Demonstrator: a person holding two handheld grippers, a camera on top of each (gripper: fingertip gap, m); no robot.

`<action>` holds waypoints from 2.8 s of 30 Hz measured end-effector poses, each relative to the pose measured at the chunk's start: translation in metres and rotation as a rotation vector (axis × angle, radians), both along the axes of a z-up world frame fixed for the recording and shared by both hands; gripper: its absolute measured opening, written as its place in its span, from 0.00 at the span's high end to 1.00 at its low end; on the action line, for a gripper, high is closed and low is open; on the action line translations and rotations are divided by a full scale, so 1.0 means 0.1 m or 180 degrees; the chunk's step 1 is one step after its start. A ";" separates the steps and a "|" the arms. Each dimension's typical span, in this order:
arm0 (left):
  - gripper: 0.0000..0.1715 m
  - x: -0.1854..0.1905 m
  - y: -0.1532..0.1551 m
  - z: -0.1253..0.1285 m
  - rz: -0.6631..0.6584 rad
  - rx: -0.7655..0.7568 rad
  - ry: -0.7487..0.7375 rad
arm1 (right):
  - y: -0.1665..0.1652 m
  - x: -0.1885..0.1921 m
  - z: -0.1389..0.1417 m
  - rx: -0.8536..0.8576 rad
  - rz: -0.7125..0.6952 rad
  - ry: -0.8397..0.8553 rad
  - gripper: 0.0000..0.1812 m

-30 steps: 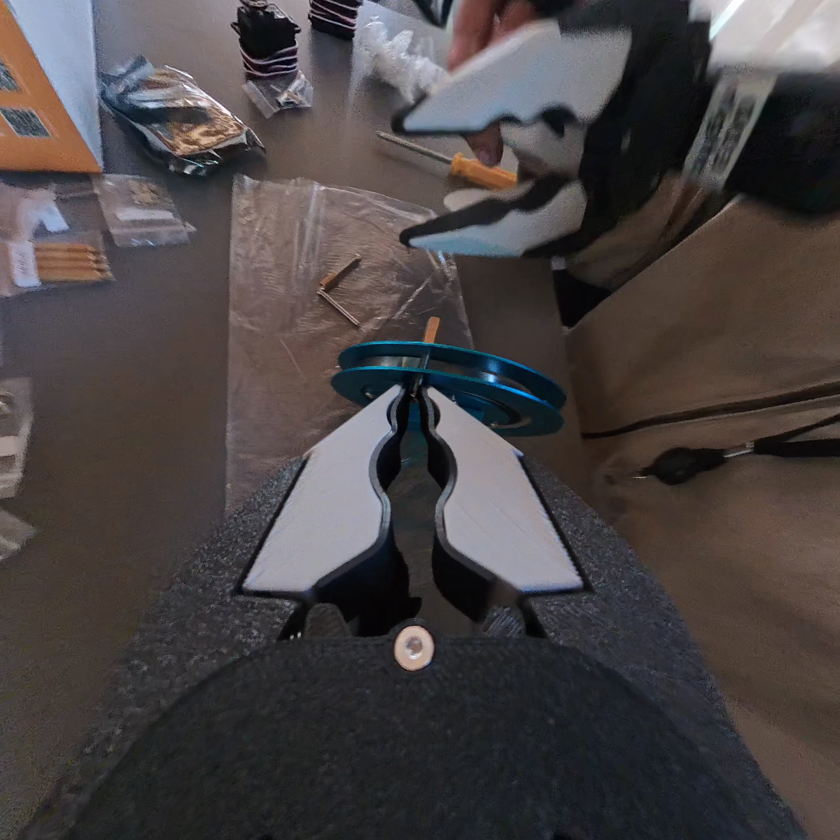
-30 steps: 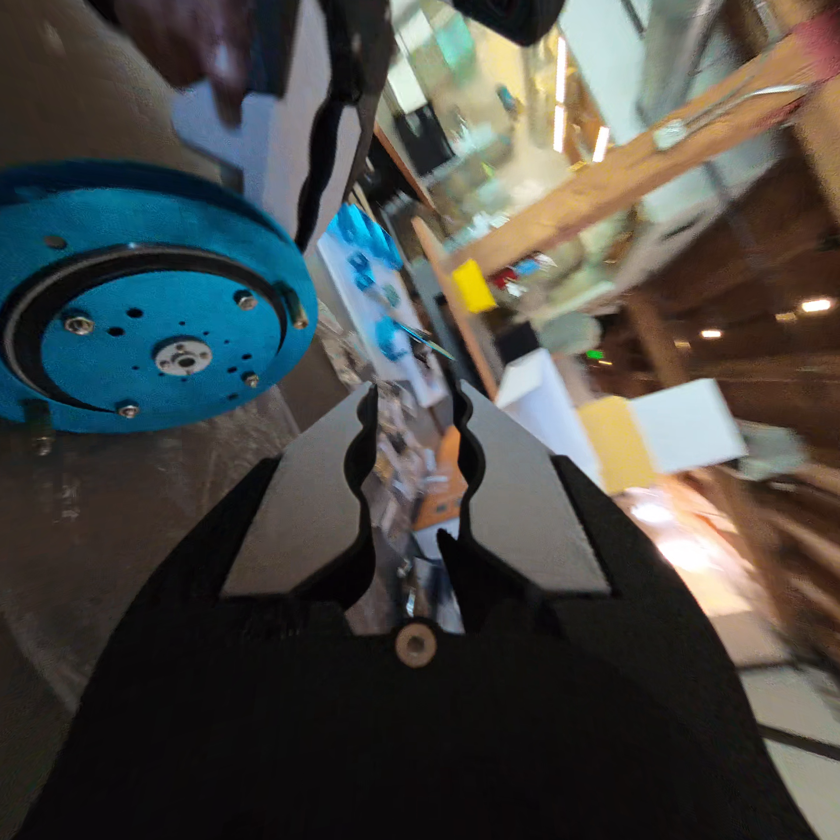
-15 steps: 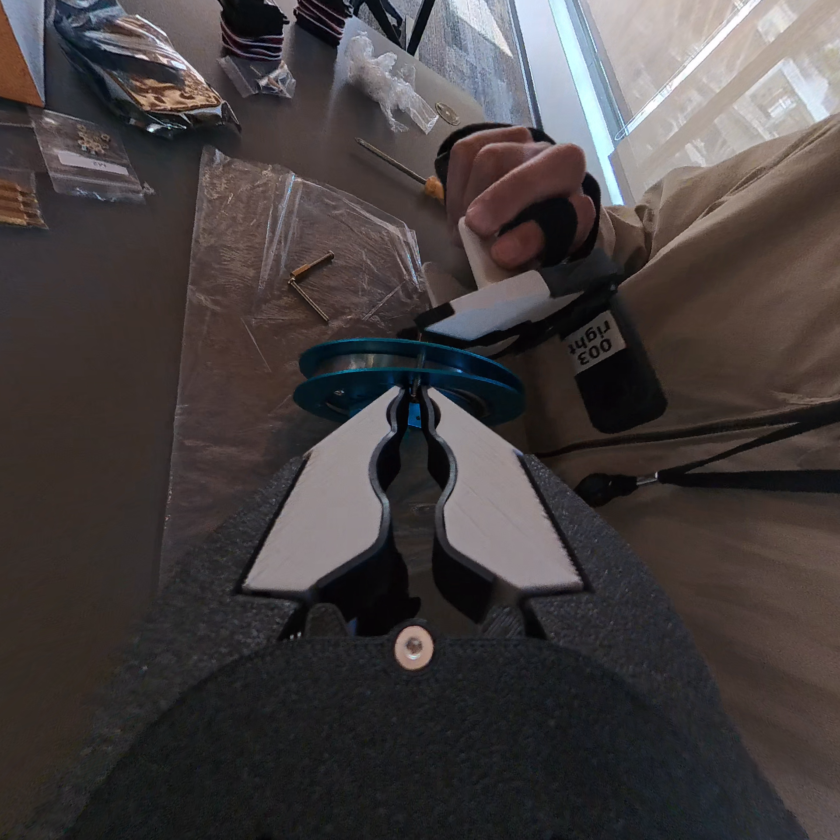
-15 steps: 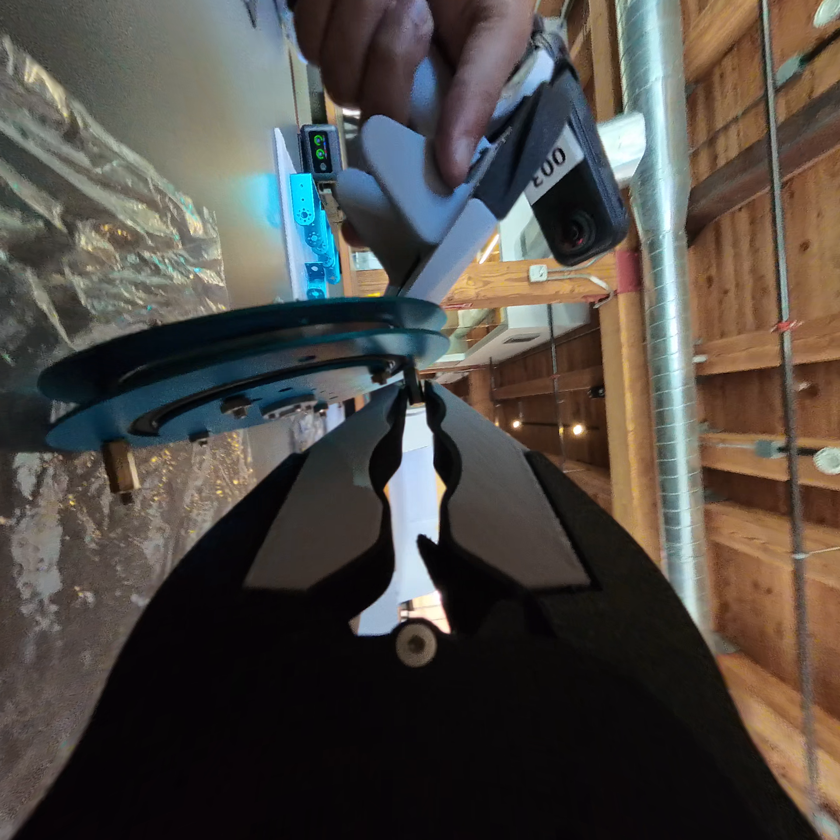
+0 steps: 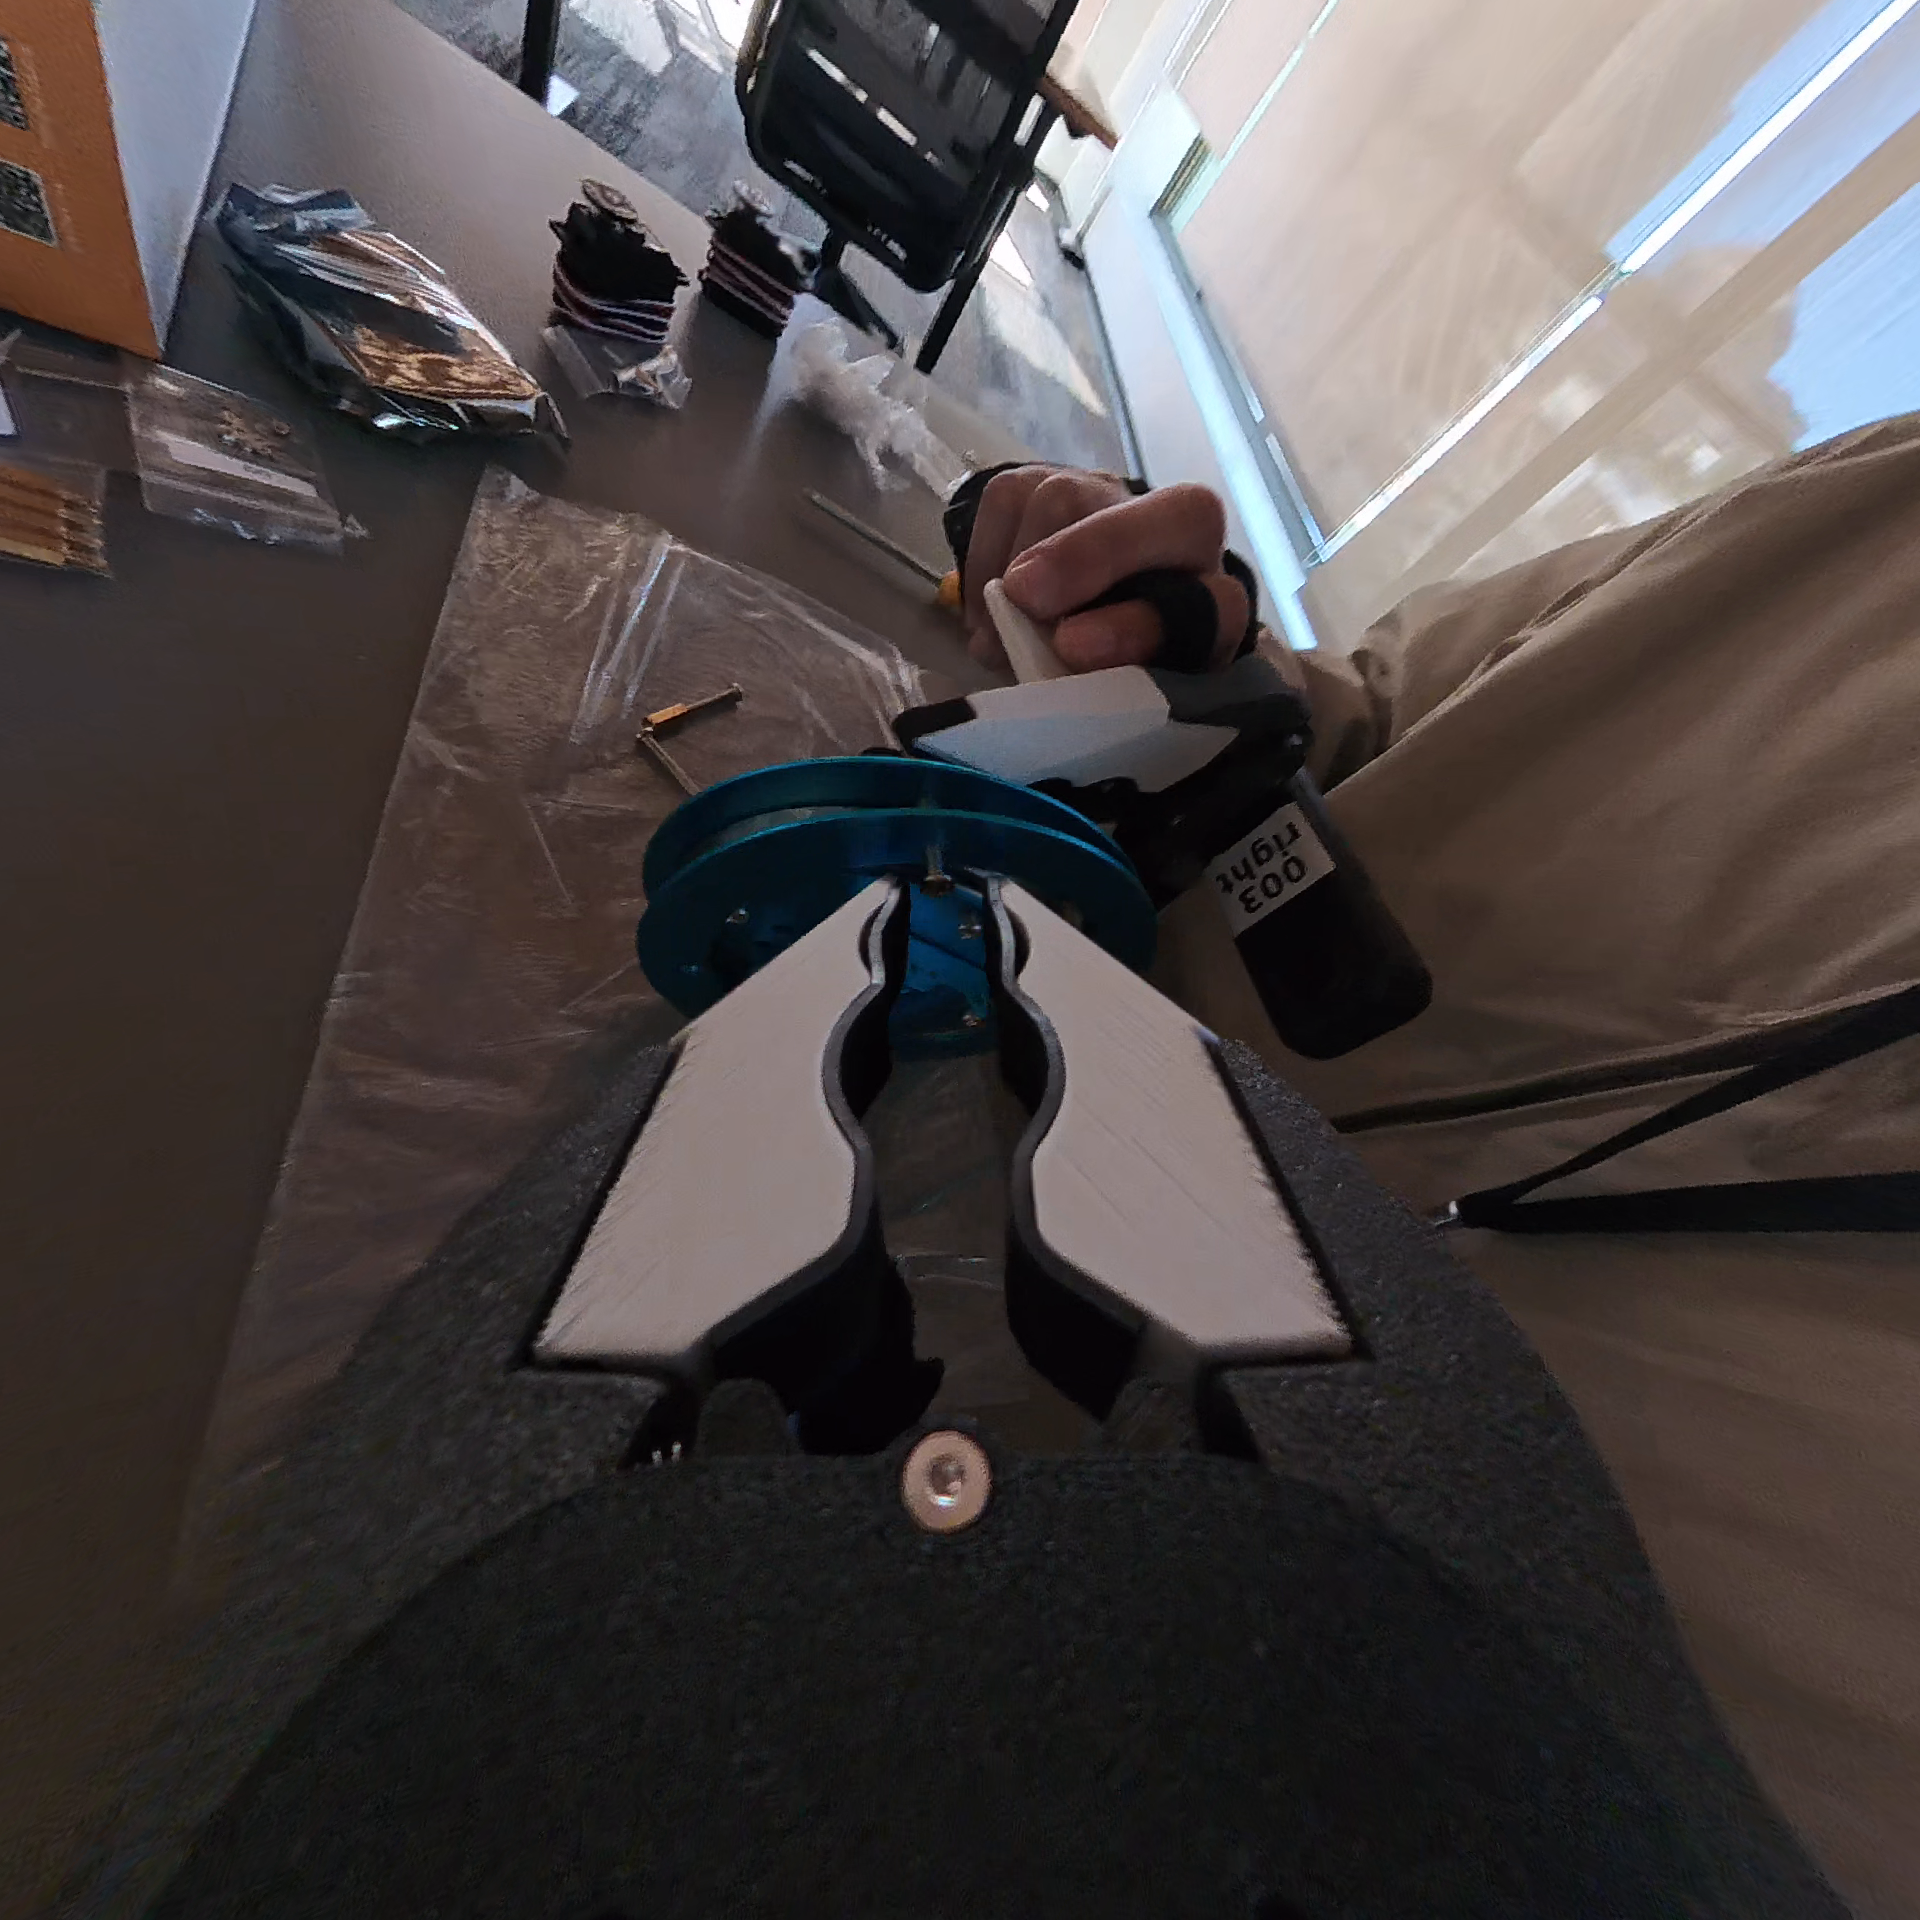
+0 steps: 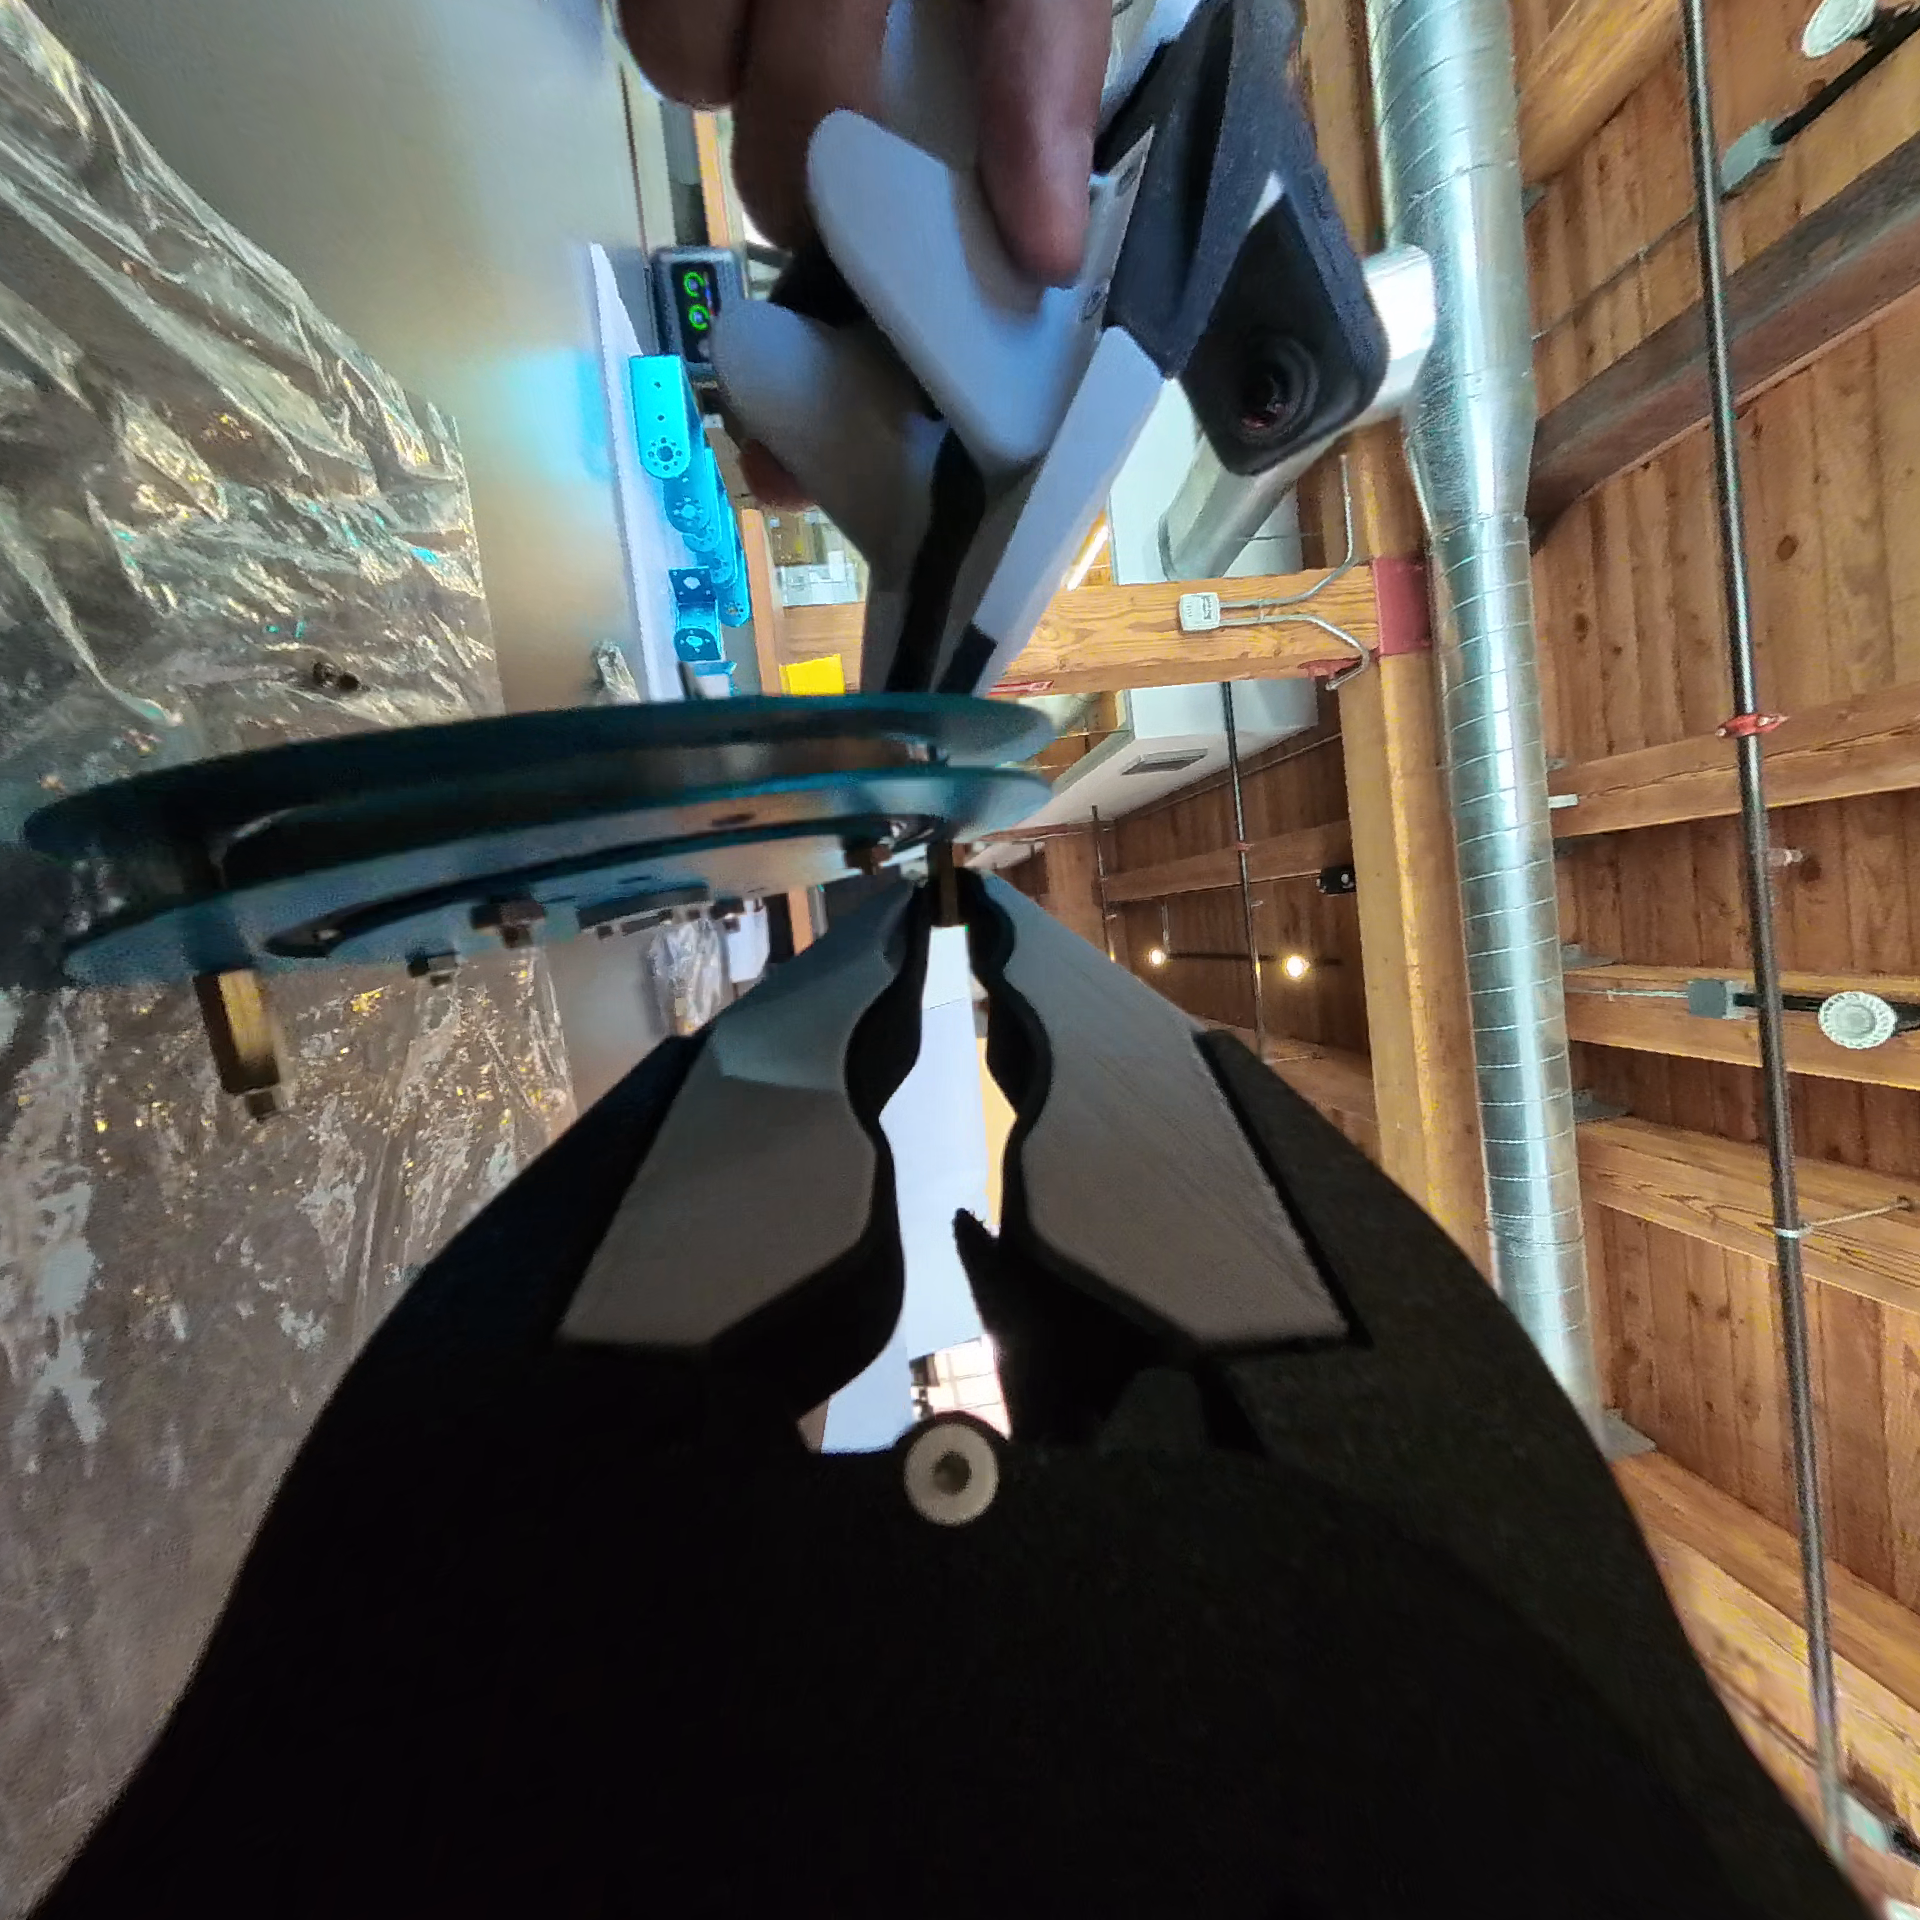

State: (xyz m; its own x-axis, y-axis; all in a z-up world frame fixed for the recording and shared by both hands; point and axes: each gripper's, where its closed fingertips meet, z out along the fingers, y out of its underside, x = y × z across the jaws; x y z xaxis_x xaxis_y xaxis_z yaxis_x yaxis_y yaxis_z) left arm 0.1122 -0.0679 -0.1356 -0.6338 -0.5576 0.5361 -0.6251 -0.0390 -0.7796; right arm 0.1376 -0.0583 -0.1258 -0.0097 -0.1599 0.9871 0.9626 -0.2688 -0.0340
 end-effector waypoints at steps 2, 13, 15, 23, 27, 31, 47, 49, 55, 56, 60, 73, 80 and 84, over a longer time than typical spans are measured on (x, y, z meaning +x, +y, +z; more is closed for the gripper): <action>0.93 0.01 -0.01 0.04 0.0005 -0.0158 0.0001 | 0.00 0.00 -0.01 -0.0011 -0.0018 0.0024 0.97; 0.97 0.02 -0.01 0.04 0.0029 0.0135 -0.0256 | 0.00 -0.02 -0.01 0.0007 -0.0025 -0.0063 0.97; 0.97 0.02 -0.01 0.02 0.0061 0.0515 -0.0503 | 0.01 -0.01 -0.02 -0.0082 -0.0052 0.0104 0.97; 0.92 0.04 0.06 -0.11 0.0024 0.1559 -0.0670 | 0.04 -0.06 -0.01 -0.0046 -0.0058 -0.0237 0.97; 0.96 0.12 0.13 -0.11 0.0076 0.2731 -0.1163 | 0.05 -0.05 -0.03 -0.0241 -0.0107 -0.0095 0.97; 0.98 0.17 0.15 -0.13 0.0073 0.3896 -0.1750 | 0.02 -0.08 -0.03 -0.0256 -0.0090 0.0071 0.97; 0.92 -0.23 -0.06 -0.04 -0.1107 0.1457 0.0745 | -0.02 -0.18 0.00 0.0168 -0.0014 -0.0384 0.97; 0.90 -0.27 -0.06 0.01 -0.1527 0.1118 0.1136 | -0.02 -0.21 0.01 0.0212 0.0030 -0.0480 0.98; 0.89 -0.21 -0.02 0.06 -0.2300 0.0722 0.1661 | -0.06 -0.14 0.01 0.0244 -0.0068 -0.0549 0.97; 0.89 -0.20 -0.02 0.07 -0.2394 0.0660 0.1750 | -0.06 -0.13 0.01 0.0250 -0.0073 -0.0564 0.97; 0.89 -0.19 0.01 0.06 -0.2591 0.0565 0.2004 | -0.05 -0.10 0.00 0.0250 -0.0101 -0.0598 0.97; 0.98 -0.12 -0.03 -0.04 -0.2556 0.0574 0.2062 | -0.07 -0.05 -0.01 0.0230 -0.0187 -0.0601 0.97; 0.98 -0.04 -0.04 -0.07 -0.2430 0.0941 0.1583 | -0.08 0.01 -0.02 0.0124 -0.0210 -0.0396 0.97; 0.99 0.03 -0.02 -0.11 -0.2219 0.1658 0.1070 | -0.09 0.08 -0.06 -0.0272 -0.0240 0.0252 0.97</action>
State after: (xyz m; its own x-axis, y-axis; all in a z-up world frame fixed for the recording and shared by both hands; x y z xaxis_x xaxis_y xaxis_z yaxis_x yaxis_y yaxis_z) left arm 0.1157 -0.0695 -0.1465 -0.7729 -0.3312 0.5413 -0.5717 0.7337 -0.3672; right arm 0.1461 -0.0669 -0.1318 0.0599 -0.0769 0.9952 0.9348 -0.3455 -0.0829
